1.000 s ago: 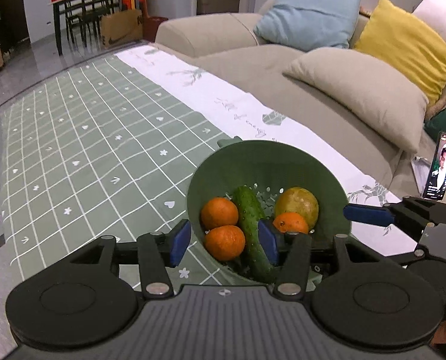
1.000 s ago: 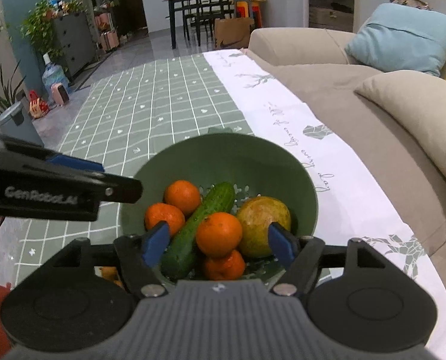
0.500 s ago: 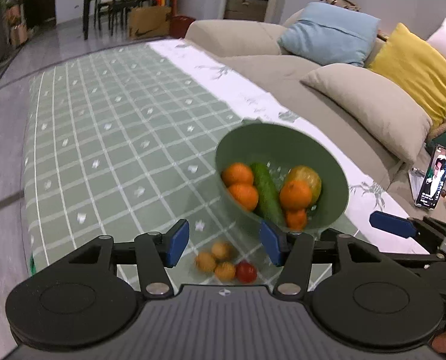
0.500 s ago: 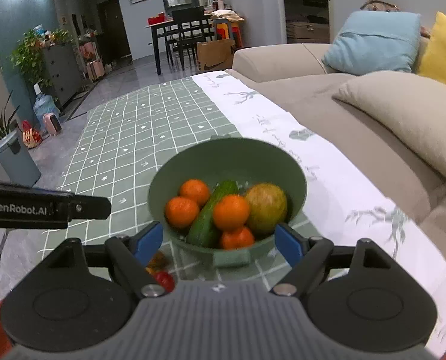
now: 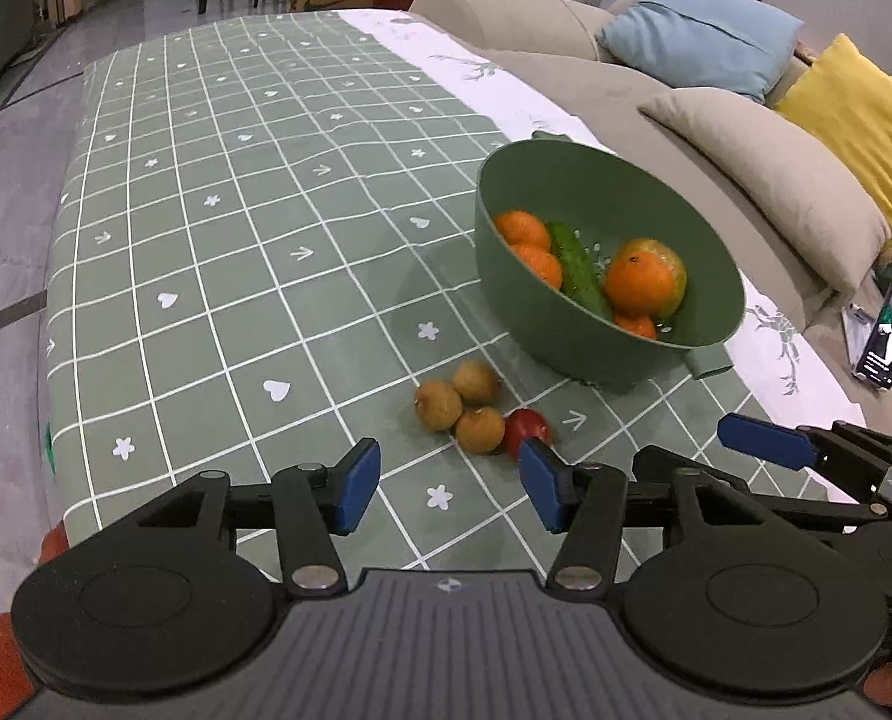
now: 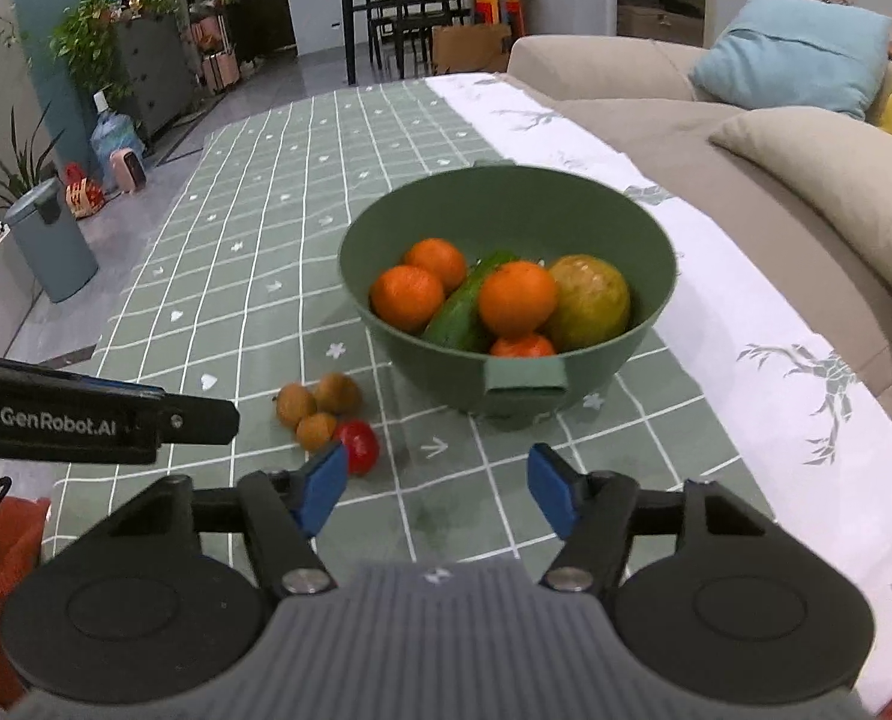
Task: Organize fruits
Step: 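Grasp a longan with the left tool while the right tool grasps the red plum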
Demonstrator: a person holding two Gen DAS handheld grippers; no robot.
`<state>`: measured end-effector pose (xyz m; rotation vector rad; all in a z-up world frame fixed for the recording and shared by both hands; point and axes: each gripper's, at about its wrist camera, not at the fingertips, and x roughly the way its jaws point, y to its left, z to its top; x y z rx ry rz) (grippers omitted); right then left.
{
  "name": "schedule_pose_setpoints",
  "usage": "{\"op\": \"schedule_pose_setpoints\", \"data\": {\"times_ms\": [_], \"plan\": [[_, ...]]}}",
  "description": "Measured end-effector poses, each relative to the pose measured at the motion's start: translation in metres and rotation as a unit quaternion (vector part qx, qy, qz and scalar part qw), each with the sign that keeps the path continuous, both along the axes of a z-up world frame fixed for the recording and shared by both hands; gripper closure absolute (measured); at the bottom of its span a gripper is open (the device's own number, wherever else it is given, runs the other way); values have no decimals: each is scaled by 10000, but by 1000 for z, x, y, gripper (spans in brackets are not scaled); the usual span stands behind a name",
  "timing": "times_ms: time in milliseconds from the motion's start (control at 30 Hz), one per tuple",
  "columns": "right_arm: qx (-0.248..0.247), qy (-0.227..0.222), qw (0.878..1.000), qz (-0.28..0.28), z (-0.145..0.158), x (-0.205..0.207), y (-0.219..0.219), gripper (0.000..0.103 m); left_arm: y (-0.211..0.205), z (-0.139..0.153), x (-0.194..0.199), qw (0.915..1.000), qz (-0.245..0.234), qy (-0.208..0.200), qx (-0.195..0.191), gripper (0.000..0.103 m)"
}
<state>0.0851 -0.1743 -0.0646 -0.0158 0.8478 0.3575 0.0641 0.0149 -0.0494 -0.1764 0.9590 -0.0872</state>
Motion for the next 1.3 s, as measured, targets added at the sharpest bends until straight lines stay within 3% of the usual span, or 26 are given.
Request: {"op": "schedule_pose_setpoints", "data": {"times_ms": [300, 600, 700, 1300], "plan": [[132, 203, 9993, 272, -17, 14, 19, 73, 5, -16, 17, 9996, 81, 207, -172, 61], [224, 338, 9979, 497, -30, 32, 37, 75, 11, -31, 35, 9989, 134, 345, -284, 63], [212, 433, 9973, 560, -36, 38, 41, 86, 13, -36, 41, 9985, 139, 404, -331, 63], [385, 664, 9951, 628, -50, 53, 47, 82, 15, -48, 65, 9962, 86, 548, -669, 64]]}}
